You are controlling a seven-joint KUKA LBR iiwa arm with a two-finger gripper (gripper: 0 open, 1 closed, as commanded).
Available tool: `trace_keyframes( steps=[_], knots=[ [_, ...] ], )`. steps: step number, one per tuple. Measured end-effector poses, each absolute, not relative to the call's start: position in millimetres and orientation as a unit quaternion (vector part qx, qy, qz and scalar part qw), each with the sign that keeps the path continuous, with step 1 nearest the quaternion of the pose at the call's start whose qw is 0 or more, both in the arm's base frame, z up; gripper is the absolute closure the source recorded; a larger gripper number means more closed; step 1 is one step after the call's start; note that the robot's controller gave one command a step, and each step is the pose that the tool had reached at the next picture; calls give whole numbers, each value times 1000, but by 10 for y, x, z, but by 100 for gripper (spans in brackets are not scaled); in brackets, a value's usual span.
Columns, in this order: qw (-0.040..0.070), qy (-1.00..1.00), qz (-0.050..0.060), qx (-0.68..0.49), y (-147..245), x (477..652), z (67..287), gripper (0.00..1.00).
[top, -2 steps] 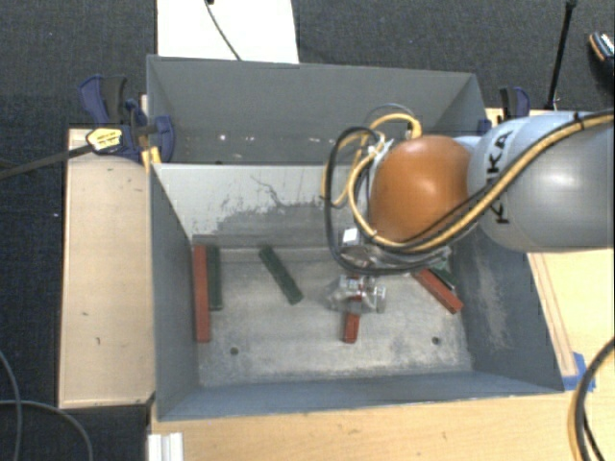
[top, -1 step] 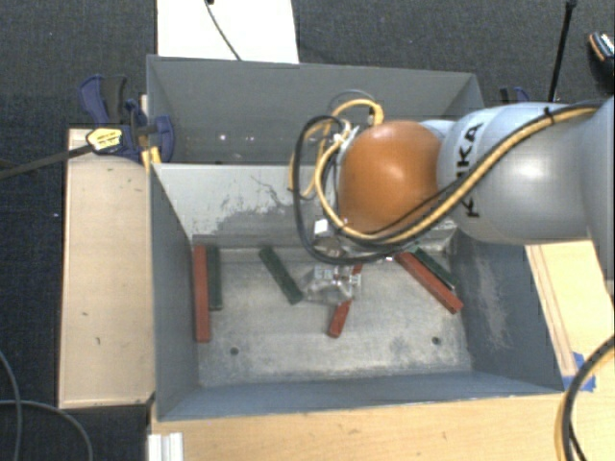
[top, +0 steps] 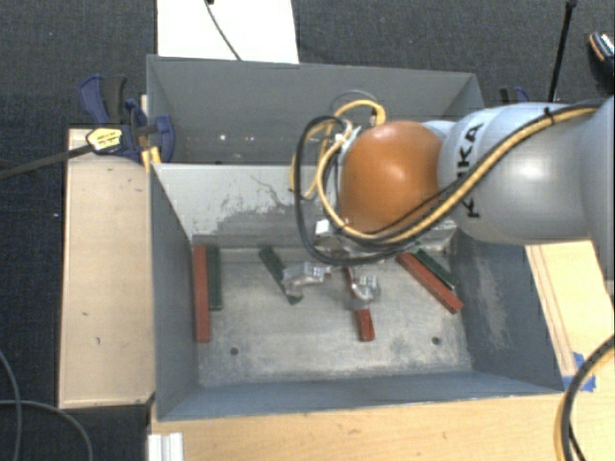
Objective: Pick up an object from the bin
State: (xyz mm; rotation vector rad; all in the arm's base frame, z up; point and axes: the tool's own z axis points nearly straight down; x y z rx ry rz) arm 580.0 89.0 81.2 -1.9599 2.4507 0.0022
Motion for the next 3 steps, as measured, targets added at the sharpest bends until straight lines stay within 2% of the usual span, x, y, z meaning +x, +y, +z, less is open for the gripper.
trace_keyframes(
  steps=[1, 2, 3],
  knots=[
    [2, 797, -3, -604, 72, 5716, 1259, 0],
    [0, 713, 1, -701, 394, 5848, 695, 0],
    [0, 716, 1, -698, 388, 5855, 710, 100]
  ],
)
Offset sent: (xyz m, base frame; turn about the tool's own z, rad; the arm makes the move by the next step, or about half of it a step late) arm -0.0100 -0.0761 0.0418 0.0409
